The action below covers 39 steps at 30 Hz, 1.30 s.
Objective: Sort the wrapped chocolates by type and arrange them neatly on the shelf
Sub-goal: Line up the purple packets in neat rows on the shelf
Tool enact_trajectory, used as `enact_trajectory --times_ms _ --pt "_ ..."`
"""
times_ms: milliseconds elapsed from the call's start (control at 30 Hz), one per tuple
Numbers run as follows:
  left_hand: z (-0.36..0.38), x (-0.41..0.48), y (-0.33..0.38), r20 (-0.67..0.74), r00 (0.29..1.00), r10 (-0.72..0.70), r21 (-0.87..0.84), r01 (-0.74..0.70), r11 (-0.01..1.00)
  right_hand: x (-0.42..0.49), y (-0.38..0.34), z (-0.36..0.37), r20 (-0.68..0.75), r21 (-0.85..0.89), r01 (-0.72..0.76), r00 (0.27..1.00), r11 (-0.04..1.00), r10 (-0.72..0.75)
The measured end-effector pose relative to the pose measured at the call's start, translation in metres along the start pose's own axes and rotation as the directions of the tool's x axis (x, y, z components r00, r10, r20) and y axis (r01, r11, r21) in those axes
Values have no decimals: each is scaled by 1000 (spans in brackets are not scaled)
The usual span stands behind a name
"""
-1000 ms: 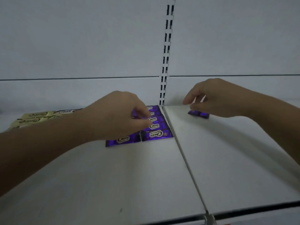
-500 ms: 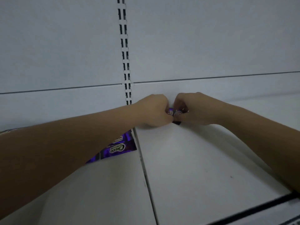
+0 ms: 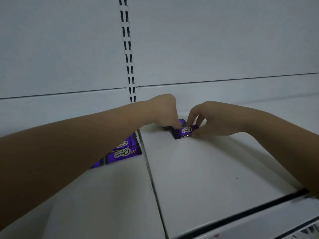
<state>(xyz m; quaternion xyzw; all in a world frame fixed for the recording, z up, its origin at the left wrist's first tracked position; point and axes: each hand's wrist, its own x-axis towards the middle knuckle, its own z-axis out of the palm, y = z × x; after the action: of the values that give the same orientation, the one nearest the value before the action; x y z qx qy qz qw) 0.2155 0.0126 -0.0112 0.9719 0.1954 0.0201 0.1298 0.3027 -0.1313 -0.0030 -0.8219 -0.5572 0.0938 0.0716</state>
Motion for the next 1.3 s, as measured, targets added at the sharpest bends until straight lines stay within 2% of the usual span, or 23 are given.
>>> enact_trajectory --times_ms 100,233,333,467,633,700,933,1133,1300 --pt "-3 -17 -10 -111 994 9 34 -5 999 -2 -9 2 -15 21 48 999 999 -48" --pt "-24 -62 -29 -211 978 -3 -34 -5 999 -2 -27 8 -51 -49 142 988 989 -144" --pt "-38 -109 -48 -253 967 -24 -60 9 998 -4 -45 6 -96 34 212 973 977 -208" --pt "-41 -169 -68 -229 971 -67 -81 49 996 -11 -83 12 -81 163 383 924 909 -375" --pt "-24 -218 -85 -228 972 -59 -6 60 998 -18 -112 31 -17 107 507 861 855 -509" --pt "-14 -227 -91 -219 975 -39 43 49 998 -18 -113 39 -48 64 525 851 849 -523" --pt "-7 -228 -100 -243 970 15 86 6 996 -17 -106 49 -159 102 538 839 837 -520" --pt "-4 -224 -111 -225 973 49 91 -29 995 -14 -106 53 -203 98 530 839 843 -504" --pt "3 -221 -119 -261 965 24 47 -12 999 -13 -105 53 -208 95 522 843 848 -496"
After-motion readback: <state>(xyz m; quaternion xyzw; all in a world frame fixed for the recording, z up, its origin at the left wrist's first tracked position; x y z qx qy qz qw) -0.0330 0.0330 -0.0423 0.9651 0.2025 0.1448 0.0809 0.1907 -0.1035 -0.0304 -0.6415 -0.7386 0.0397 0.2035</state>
